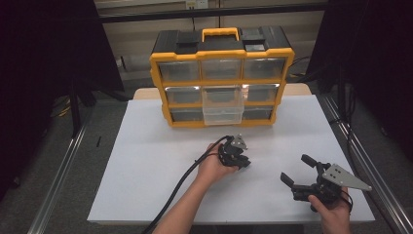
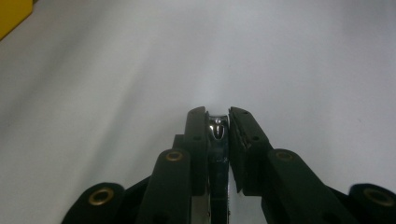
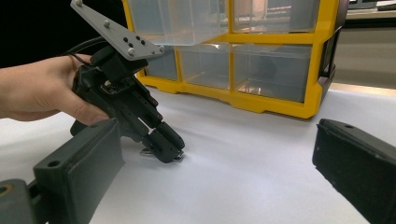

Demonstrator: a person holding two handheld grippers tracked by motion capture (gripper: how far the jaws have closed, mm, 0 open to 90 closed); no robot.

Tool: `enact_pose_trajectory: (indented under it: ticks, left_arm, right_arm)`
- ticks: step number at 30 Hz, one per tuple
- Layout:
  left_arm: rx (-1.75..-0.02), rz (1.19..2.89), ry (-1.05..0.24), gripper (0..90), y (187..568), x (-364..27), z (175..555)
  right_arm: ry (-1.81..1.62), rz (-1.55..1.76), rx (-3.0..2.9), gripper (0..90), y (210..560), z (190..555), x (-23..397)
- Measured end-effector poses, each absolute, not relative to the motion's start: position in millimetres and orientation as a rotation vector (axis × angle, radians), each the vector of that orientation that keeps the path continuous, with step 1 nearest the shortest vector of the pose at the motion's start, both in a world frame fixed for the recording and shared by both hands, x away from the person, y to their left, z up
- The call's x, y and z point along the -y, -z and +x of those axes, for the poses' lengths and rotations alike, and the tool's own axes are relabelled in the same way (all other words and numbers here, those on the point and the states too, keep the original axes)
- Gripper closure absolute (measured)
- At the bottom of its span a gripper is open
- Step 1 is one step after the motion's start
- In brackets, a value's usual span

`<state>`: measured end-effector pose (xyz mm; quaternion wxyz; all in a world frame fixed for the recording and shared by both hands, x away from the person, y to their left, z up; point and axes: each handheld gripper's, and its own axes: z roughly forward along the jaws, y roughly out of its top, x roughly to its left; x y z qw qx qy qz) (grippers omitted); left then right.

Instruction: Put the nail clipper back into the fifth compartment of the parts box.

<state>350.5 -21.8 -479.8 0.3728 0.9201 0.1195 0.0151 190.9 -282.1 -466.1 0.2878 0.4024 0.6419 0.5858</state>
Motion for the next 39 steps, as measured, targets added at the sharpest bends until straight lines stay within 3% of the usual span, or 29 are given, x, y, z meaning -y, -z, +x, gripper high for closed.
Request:
enact_pose_trajectory:
  ticks: [11, 26, 39]
  left_arm:
    - [-0.375, 2.375, -0.034, 79.6, 477.1, 21.2, 348.9]
    - [-0.544, 2.168, 0.02, 80.8, 460.3, -6.4, 346.2]
    - [-0.536, 2.045, 0.075, 80.9, 453.4, -12.9, 343.7]
  right_arm:
    - [-1.567, 1.089, -1.71, 1.1, 466.5, 190.8, 283.2]
    - [-1.574, 1.087, -1.707, 1.1, 466.7, 191.4, 282.6]
    - [-1.571, 1.087, -1.705, 1.1, 467.0, 191.0, 283.9]
